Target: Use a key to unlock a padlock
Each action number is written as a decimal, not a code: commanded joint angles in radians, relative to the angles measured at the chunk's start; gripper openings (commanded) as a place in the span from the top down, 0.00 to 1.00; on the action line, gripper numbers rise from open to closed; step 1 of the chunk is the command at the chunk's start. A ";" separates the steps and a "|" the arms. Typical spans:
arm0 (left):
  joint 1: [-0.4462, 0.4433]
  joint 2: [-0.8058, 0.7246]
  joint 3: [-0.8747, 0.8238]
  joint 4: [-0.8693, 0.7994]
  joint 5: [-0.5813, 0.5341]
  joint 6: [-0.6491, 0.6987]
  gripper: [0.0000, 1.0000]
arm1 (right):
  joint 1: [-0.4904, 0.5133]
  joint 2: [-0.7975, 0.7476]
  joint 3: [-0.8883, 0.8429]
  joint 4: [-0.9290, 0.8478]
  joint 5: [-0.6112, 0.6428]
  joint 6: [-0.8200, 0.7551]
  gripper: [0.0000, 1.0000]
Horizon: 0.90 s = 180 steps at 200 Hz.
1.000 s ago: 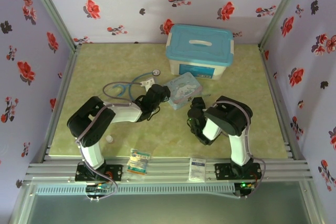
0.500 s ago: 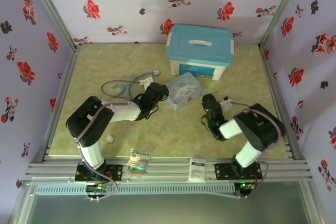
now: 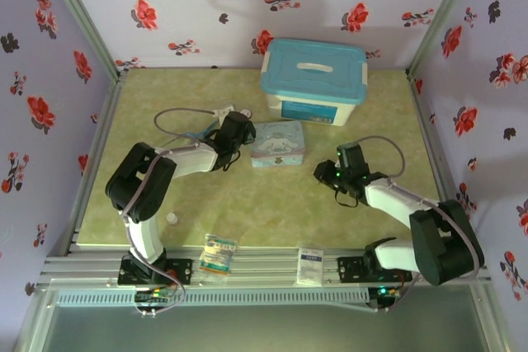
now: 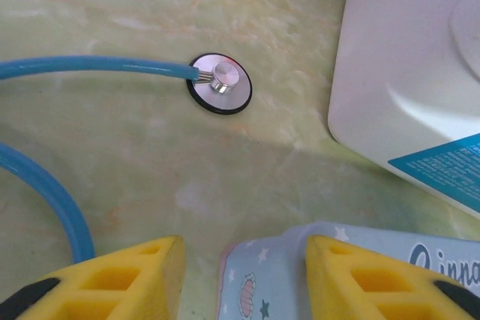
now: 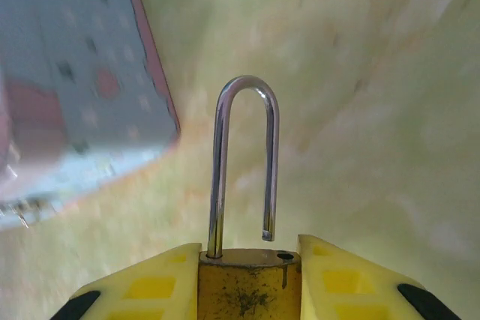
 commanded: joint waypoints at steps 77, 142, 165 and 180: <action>0.015 -0.210 0.018 -0.266 -0.010 0.143 0.42 | 0.098 0.135 0.197 -0.500 0.193 -0.297 0.91; 0.008 -0.371 -0.074 -0.272 0.029 0.129 0.40 | 0.185 0.228 0.240 -0.513 0.266 -0.276 0.70; 0.008 -0.408 -0.100 -0.282 0.027 0.129 0.39 | 0.187 0.231 0.257 -0.526 0.263 -0.277 0.56; 0.007 -0.425 -0.109 -0.289 0.027 0.126 0.39 | 0.186 0.205 0.258 -0.523 0.270 -0.269 0.56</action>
